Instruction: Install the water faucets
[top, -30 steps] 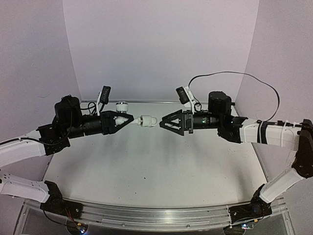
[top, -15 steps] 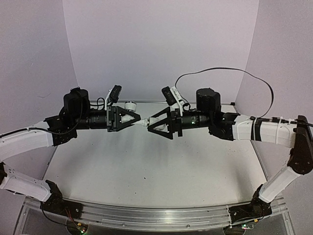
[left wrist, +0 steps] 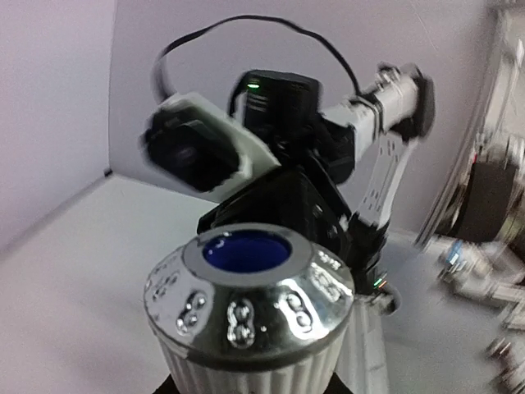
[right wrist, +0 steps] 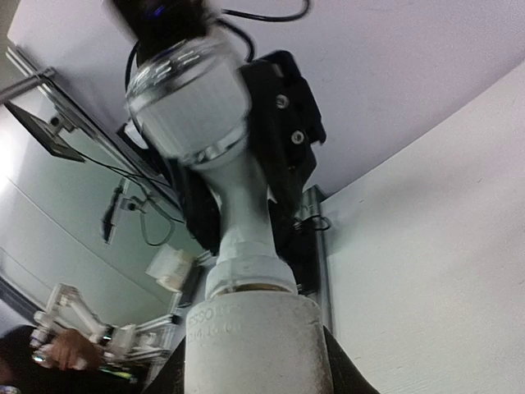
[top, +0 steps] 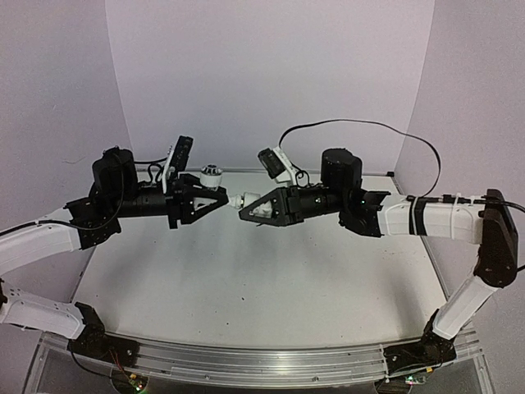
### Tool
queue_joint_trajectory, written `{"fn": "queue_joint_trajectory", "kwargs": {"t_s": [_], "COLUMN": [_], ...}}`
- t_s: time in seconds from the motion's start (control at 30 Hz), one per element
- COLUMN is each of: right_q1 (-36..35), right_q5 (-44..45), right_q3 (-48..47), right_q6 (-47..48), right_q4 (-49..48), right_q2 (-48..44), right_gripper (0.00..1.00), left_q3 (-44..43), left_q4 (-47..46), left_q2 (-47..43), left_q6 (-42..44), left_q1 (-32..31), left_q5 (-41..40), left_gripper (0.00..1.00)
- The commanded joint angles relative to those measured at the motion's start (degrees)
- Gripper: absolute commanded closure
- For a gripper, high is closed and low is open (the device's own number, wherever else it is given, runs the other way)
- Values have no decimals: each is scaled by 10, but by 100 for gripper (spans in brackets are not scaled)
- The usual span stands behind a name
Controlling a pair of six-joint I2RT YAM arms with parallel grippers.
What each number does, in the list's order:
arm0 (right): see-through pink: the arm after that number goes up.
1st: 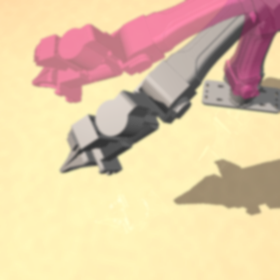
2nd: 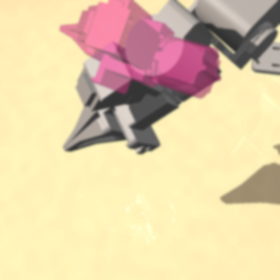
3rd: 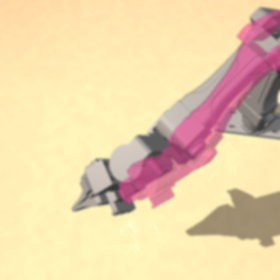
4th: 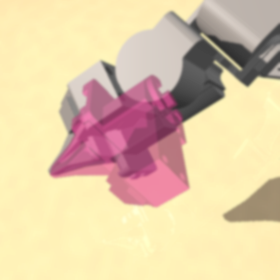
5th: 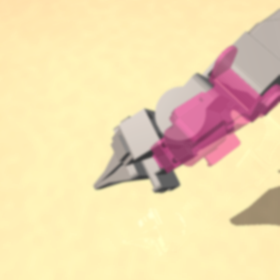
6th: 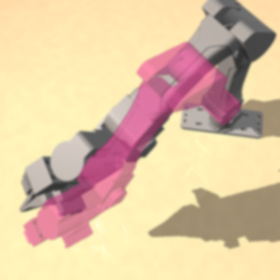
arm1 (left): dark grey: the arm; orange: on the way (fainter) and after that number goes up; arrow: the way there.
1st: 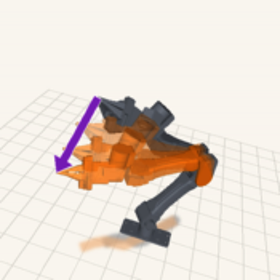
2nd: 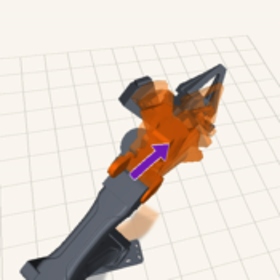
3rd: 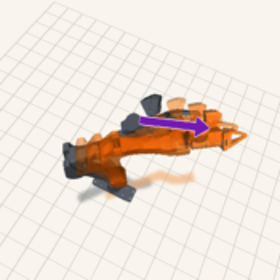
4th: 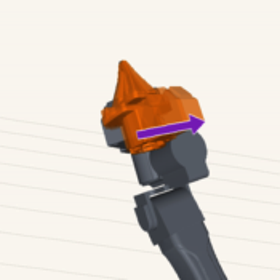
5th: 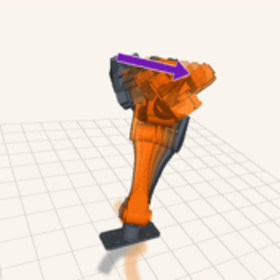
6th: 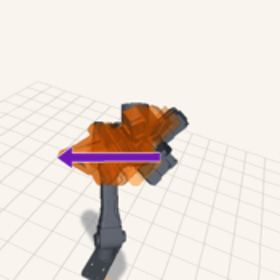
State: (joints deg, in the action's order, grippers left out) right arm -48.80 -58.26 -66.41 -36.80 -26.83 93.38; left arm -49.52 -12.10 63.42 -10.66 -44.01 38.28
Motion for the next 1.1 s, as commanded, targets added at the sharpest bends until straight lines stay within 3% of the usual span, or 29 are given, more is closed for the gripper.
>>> {"fn": "queue_joint_trajectory", "kwargs": {"t_s": [0.0,0.1,0.23,0.27,0.33,0.43,0.47,0.5,0.6,0.63,0.83,1.07], "right_q1": [18,25,32,33,34,33,28,23,-6,-12,-26,-31], "right_q5": [-48,-32,-12,-7,31,79,113,131,219,251,326,304], "right_q3": [-42,-26,5,10,15,4,4,6,24,31,31,8], "right_q6": [-288,-353,-313,-284,-171,16,122,162,318,372,481,461], "right_q4": [-123,-165,-167,-160,-61,86,147,169,220,230,225,180], "right_q2": [19,14,-5,-12,-35,-69,-92,-103,-143,-153,-143,-112], "right_gripper": [100,95,40,33,7,2,2,2,2,2,2,2], "left_q3": [11,-43,-81,-83,-88,-64,-48,-42,-23,-22,-40,-51], "left_q4": [-4,-3,-4,-4,-4,-4,-4,-5,-5,-4,-4,-4], "left_q2": [-20,9,30,31,31,15,6,3,2,6,8,40], "left_q6": [469,487,372,339,180,18,-110,-162,-314,-344,-395,-412], "left_q1": [-14,23,43,43,43,43,43,43,43,43,45,45], "left_q5": [44,81,91,88,37,-40,-82,-95,-91,-57,-10,41], "left_gripper": [100,100,100,100,100,100,100,100,100,100,100,100]}}
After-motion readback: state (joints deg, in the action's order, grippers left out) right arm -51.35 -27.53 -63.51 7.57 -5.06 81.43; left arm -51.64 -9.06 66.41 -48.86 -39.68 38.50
